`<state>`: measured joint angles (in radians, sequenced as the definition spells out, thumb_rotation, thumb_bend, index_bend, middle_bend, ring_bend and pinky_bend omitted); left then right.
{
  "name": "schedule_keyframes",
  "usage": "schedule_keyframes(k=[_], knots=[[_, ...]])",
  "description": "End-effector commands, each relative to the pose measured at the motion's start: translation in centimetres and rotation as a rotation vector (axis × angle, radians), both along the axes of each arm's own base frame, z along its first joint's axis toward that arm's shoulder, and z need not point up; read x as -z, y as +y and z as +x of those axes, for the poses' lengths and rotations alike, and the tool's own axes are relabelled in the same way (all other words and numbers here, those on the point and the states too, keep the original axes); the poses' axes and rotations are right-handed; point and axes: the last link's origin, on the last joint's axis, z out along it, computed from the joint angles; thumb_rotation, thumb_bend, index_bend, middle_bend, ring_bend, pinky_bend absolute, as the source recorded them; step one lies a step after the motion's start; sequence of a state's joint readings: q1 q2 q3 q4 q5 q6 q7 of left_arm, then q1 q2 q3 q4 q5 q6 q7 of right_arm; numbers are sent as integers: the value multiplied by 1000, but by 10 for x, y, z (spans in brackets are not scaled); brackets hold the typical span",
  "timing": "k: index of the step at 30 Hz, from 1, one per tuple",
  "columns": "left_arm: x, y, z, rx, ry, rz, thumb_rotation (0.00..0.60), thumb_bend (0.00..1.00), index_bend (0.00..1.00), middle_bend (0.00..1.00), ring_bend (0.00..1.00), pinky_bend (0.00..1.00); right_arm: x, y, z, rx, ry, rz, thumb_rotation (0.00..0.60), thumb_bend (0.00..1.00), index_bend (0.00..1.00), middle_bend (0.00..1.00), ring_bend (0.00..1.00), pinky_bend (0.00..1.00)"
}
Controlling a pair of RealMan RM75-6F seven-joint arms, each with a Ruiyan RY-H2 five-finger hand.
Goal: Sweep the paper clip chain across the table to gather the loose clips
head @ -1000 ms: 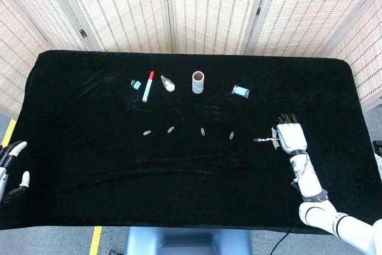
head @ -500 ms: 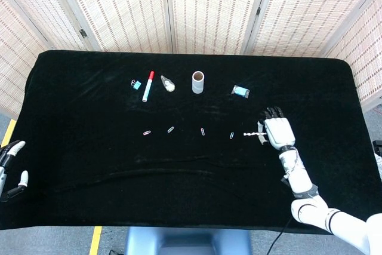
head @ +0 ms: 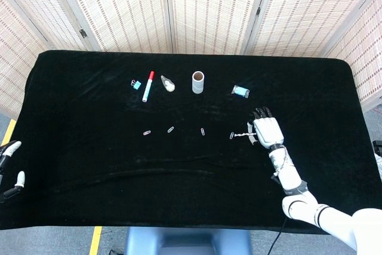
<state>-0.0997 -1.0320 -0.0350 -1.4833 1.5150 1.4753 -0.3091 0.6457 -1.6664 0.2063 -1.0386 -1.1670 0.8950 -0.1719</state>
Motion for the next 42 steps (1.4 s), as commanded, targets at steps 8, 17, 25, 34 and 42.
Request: schedule_keyframes(k=[8, 17, 25, 34, 42], knots=[[0, 1, 0, -5, -2, 9, 600, 601, 0, 108, 114, 66, 8, -3, 1, -4, -10, 12, 600, 412, 884, 236, 93, 0], [-2, 1, -1, -6, -4, 13, 600, 601, 0, 108, 114, 66, 12, -6, 2, -7, -19, 19, 600, 411, 884, 236, 94, 0], [-1, 0, -1, -4, -4, 11, 600, 601, 0, 108, 114, 66, 5, -4, 11, -41, -64, -9, 600, 411, 884, 237, 98, 0], [-2, 1, -1, -7, -8, 12, 600, 601, 0, 108, 114, 66, 5, -6, 26, -71, -108, -21, 600, 412, 884, 237, 98, 0], [-5, 0, -3, -12, -21, 19, 600, 601, 0, 108, 114, 66, 18, -12, 45, -95, -146, -7, 600, 411, 884, 238, 100, 0]])
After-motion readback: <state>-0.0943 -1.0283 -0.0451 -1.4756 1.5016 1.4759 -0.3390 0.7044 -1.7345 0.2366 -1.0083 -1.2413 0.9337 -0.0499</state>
